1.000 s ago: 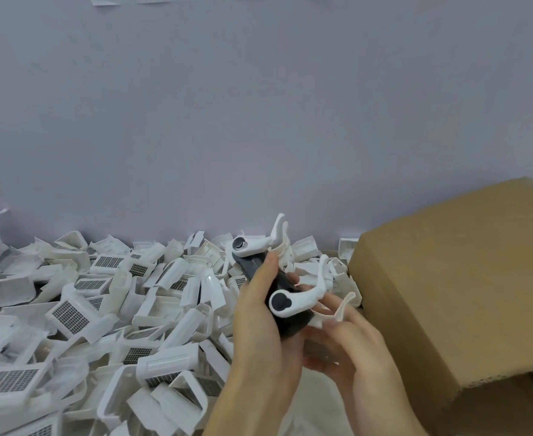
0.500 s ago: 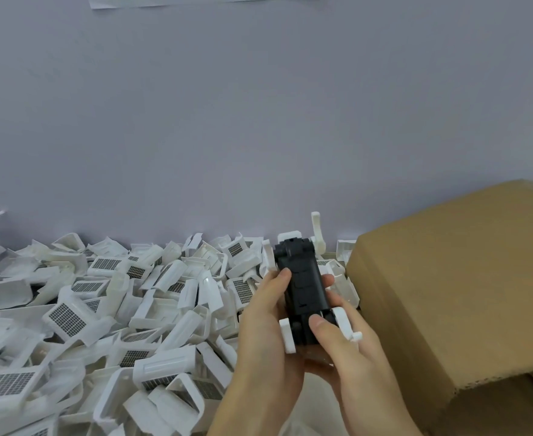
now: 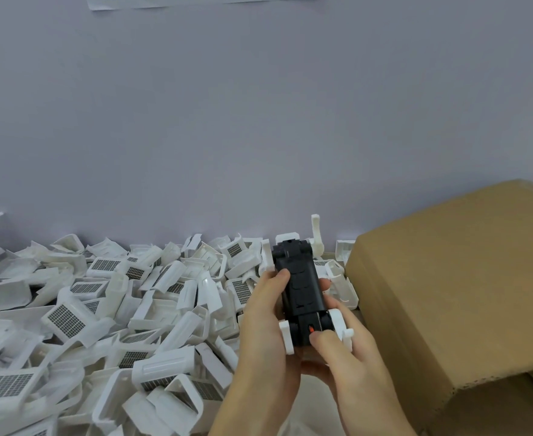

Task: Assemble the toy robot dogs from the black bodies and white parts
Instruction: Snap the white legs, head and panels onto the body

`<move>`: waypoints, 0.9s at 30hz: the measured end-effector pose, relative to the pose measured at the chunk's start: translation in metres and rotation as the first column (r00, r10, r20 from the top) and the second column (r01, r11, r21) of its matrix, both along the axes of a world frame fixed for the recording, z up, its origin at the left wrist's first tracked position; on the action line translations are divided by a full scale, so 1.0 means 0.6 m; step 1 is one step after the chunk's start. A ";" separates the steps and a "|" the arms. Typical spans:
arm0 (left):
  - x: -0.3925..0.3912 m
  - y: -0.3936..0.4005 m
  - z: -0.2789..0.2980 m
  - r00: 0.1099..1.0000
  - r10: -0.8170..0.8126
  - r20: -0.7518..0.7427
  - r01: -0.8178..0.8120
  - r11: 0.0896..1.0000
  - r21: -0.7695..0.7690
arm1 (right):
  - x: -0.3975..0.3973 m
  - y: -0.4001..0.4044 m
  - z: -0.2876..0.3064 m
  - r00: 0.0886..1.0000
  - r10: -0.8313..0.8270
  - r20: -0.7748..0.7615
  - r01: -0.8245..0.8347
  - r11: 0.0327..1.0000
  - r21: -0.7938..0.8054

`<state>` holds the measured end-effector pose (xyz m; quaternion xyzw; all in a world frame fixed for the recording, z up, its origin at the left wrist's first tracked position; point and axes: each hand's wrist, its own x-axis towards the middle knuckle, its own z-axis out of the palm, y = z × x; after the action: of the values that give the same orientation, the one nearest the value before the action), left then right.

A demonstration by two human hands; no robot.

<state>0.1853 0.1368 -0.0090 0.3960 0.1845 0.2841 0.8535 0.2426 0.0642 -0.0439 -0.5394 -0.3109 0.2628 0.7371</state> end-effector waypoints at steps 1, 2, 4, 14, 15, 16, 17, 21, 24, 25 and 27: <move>0.001 0.000 0.000 1.000 0.011 0.003 -0.011 1.000 0.009 | 0.001 -0.001 -0.002 1.000 -0.010 0.003 0.010 1.000 -0.019; 0.002 0.000 0.000 1.000 0.021 0.007 -0.021 1.000 0.018 | 0.002 -0.002 -0.003 1.000 -0.026 0.005 0.026 0.999 -0.045; 0.002 -0.001 0.000 1.000 0.030 0.010 -0.030 0.999 0.033 | 0.001 -0.003 -0.003 0.998 -0.059 0.008 0.059 0.995 -0.075; 0.005 -0.002 -0.003 0.999 0.030 -0.041 -0.029 0.999 0.033 | 0.000 0.002 0.000 0.998 -0.050 -0.044 0.048 0.998 -0.047; 0.005 -0.002 -0.004 0.999 0.033 -0.042 -0.031 0.999 0.035 | 0.001 0.003 0.001 0.998 -0.041 -0.042 0.040 0.998 -0.039; 0.005 -0.001 -0.004 0.999 0.035 -0.040 -0.033 0.999 0.035 | 0.002 0.002 0.000 0.999 -0.032 -0.044 0.030 0.999 -0.034; 0.005 -0.001 -0.004 0.999 0.035 -0.034 -0.034 0.999 0.033 | 0.002 0.001 -0.001 0.999 -0.017 -0.045 0.016 0.999 -0.028; 0.005 0.001 -0.004 0.999 0.039 -0.014 -0.039 0.998 0.039 | 0.001 -0.002 -0.004 1.000 -0.003 -0.031 0.002 1.000 -0.019; 0.006 -0.001 -0.003 0.998 0.057 -0.009 -0.057 0.998 0.042 | 0.004 0.001 -0.008 1.000 -0.031 -0.004 0.030 0.998 -0.046; 0.006 -0.001 -0.002 0.998 0.059 -0.014 -0.058 0.997 0.044 | 0.004 0.001 -0.008 0.999 -0.039 0.013 0.040 0.997 -0.069; 0.005 -0.002 0.000 0.998 0.059 -0.022 -0.058 0.997 0.044 | 0.004 0.000 -0.009 0.998 -0.057 0.017 0.059 0.994 -0.094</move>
<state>0.1885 0.1354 -0.0089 0.4120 0.1997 0.3083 0.8339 0.2451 0.0641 -0.0495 -0.5844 -0.2877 0.2518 0.7158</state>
